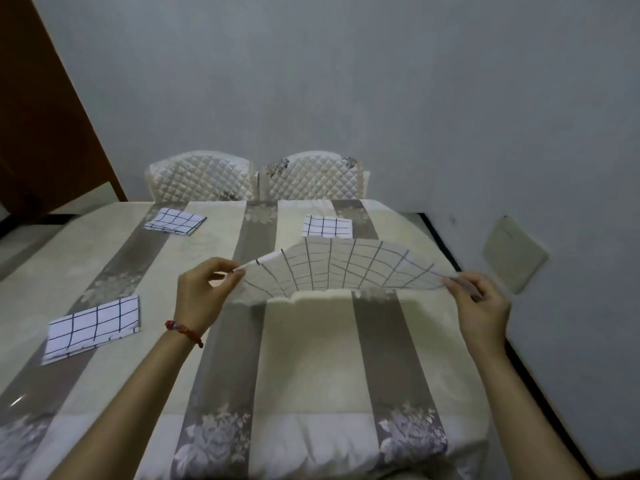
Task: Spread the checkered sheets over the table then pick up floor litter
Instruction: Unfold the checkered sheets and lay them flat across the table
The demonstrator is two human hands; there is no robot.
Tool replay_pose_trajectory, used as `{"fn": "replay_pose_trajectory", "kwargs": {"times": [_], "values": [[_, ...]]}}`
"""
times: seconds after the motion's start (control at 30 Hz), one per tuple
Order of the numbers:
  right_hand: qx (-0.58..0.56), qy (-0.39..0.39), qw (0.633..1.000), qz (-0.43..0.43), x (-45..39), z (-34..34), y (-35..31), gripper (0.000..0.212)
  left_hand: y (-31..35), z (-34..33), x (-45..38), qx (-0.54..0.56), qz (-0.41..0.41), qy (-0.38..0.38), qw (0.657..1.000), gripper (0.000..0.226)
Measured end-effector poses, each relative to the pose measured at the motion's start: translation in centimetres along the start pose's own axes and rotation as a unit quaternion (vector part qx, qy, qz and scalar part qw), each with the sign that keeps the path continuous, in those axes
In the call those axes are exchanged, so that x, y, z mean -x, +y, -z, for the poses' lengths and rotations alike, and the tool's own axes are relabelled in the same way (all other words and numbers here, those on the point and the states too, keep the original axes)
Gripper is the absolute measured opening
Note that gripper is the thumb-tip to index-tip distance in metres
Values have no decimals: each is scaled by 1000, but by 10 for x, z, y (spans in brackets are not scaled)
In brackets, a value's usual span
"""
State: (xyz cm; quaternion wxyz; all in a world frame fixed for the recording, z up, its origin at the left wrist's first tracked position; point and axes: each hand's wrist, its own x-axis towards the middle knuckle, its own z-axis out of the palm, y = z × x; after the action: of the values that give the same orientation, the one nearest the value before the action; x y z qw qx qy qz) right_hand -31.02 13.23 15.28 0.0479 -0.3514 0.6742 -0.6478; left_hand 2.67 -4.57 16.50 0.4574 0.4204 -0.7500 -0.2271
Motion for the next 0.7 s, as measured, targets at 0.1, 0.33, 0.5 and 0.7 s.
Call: {"fn": "replay_pose_trajectory", "kwargs": {"times": [0.1,0.33,0.5,0.7], "values": [[19,-31,998,-52,30,8,42,35,-23,-14,42,-78,-15,-60,995,7],[122,-99,971,-179,68,7,111,20,-80,-48,104,-153,106,-215,959,7],[197,-143,942,-232,75,8,134,29,-97,-58,121,-159,135,-300,931,13],[235,-100,933,-255,63,3,141,25,-110,-63,105,-141,248,-218,933,25]]}}
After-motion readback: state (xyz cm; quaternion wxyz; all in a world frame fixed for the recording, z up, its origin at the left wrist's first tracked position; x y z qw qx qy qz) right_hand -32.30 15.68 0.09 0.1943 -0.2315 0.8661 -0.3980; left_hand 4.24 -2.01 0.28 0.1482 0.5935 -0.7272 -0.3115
